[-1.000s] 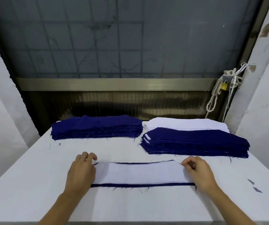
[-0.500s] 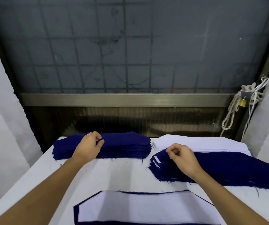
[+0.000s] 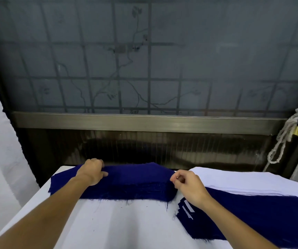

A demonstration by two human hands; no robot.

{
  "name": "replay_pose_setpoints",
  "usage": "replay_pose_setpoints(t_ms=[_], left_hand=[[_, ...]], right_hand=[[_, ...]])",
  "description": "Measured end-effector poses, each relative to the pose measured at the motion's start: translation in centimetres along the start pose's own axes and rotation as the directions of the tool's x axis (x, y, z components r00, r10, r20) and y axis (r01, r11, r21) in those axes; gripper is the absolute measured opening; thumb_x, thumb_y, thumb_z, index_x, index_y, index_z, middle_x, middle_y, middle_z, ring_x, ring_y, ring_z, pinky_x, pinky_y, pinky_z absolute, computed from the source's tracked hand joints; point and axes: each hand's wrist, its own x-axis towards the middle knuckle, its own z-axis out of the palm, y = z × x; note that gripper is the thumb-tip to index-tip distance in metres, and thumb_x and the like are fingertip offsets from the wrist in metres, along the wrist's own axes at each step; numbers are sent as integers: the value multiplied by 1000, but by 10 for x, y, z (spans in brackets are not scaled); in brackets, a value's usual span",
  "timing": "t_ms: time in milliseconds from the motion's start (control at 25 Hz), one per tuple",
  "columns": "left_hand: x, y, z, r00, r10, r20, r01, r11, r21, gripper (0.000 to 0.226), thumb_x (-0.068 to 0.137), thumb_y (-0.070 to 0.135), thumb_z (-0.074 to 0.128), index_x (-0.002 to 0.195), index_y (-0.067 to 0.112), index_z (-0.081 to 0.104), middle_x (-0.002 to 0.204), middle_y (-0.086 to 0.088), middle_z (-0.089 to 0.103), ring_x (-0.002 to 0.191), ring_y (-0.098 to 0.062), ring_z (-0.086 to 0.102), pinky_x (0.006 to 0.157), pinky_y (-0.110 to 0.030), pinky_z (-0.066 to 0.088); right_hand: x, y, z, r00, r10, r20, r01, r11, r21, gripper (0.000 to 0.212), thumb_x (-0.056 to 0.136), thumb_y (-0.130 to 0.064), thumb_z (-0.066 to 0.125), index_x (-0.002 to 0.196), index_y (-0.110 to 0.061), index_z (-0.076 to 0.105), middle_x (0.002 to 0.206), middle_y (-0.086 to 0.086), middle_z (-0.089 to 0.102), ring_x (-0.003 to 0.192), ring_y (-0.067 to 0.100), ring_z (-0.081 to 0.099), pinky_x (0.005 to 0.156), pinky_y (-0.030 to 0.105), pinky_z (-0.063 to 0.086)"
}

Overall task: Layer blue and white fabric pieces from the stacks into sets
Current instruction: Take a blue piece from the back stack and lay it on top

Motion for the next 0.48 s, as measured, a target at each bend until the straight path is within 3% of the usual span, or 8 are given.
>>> replay_pose_setpoints(t_ms=[120, 200, 360, 480], left_hand=[[8, -7, 3, 1000, 17, -2, -17, 1000, -15, 9, 94, 32, 70, 91, 25, 65, 109, 3, 58, 96, -12, 58, 94, -36, 52], [7, -8, 5, 998, 63, 5, -63, 998, 10, 11, 97, 30, 67, 88, 25, 63, 108, 1, 61, 97, -14, 58, 96, -38, 52], [3, -9, 6, 975, 222, -10, -218, 966, 140, 4, 104, 34, 51, 100, 32, 52, 120, 9, 45, 110, -12, 43, 105, -37, 40], [-1, -9, 3, 950, 311, 21, -312, 947, 78, 14, 100, 28, 48, 86, 31, 47, 100, 14, 52, 102, -5, 43, 108, -41, 35]], right_hand=[[5, 1, 6, 1000, -11, 1, 11, 1000, -1, 19, 100, -18, 61, 93, -34, 70, 83, -12, 71, 84, 6, 67, 78, 23, 56], [6, 0, 10, 1000, -11, -5, 11, 1000, -6, 18, 100, -18, 61, 93, -33, 70, 83, -11, 71, 84, 7, 67, 78, 24, 57], [10, -4, 19, 1000, -15, 5, 16, 999, -31, 19, 100, -19, 60, 94, -34, 69, 87, -13, 70, 86, 7, 67, 80, 24, 58], [14, -11, 27, 999, -41, -7, 41, 998, -54, 20, 100, -19, 60, 93, -35, 69, 89, -16, 70, 87, 5, 66, 81, 24, 58]])
